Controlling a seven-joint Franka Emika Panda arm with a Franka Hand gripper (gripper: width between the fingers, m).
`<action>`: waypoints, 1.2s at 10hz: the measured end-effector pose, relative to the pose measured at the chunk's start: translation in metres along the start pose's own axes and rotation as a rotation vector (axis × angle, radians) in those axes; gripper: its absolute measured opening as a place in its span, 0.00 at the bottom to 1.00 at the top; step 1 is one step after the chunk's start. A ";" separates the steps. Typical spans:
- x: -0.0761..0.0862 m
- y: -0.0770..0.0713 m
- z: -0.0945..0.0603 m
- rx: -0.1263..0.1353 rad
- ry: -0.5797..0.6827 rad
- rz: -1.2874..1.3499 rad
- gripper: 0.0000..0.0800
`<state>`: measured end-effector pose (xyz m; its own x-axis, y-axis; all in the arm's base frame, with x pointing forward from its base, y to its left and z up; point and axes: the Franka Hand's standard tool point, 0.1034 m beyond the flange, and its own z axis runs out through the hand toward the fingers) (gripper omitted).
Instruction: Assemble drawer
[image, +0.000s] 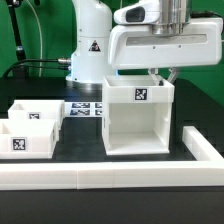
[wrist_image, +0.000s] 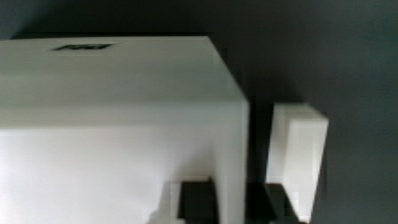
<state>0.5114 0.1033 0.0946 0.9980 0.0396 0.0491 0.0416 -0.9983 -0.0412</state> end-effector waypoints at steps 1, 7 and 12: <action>0.020 0.004 0.000 0.002 0.028 -0.014 0.05; 0.051 -0.001 0.000 0.019 0.120 -0.035 0.05; 0.069 0.008 -0.006 0.085 0.174 0.346 0.05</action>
Offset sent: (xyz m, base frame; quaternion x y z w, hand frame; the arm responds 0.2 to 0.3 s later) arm 0.0270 0.0121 -0.0089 0.0347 0.0875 -0.1146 0.9889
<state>0.5803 0.0977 0.1042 0.9310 -0.3141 0.1861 -0.2850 -0.9439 -0.1669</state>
